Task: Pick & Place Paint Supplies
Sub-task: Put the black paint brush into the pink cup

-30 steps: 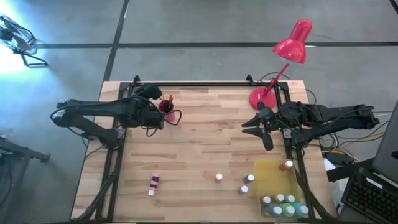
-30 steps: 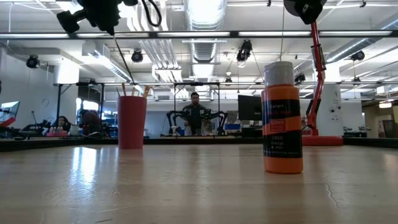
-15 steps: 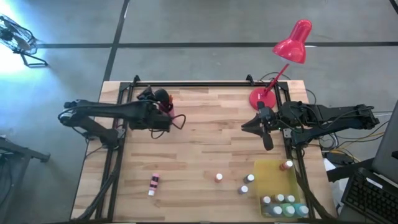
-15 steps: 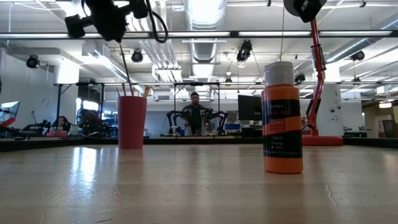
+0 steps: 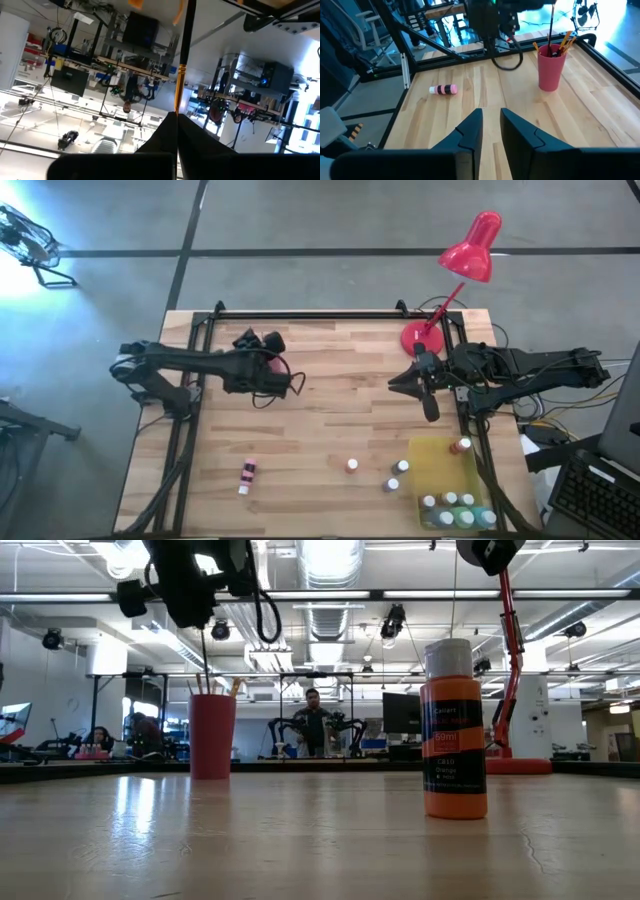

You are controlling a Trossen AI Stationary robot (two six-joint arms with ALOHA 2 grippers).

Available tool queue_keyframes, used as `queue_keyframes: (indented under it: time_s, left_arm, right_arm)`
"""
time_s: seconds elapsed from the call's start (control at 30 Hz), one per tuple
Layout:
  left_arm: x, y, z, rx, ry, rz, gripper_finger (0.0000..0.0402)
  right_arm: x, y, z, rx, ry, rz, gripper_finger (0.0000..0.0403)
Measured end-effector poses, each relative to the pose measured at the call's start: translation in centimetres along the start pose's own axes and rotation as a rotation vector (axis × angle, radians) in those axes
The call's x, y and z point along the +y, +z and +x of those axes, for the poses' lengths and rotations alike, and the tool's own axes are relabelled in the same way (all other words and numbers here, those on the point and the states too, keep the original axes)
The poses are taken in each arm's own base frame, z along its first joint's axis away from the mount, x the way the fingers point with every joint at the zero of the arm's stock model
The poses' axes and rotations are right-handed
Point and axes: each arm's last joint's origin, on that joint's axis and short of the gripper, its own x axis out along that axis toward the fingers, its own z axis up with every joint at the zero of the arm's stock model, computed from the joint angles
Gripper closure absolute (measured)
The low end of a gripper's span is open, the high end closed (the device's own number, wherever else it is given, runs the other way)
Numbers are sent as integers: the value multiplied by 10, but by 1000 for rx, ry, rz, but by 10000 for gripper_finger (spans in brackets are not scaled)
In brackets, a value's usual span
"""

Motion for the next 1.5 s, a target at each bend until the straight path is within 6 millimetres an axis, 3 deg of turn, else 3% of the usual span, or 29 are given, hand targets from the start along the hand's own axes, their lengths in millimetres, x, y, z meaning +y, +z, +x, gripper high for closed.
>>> queue_keyframes:
  time_s: [0.57,1.07,1.5]
  left_arm:
    - [14,43,21,9,-91,65,401]
    - [17,58,29,-11,-136,67,401]
    - [19,61,30,-52,-151,-23,343]
  right_arm:
    - [0,1,0,-11,3,0,297]
    - [0,-1,1,-4,1,0,284]
    - [0,-1,1,-4,1,0,323]
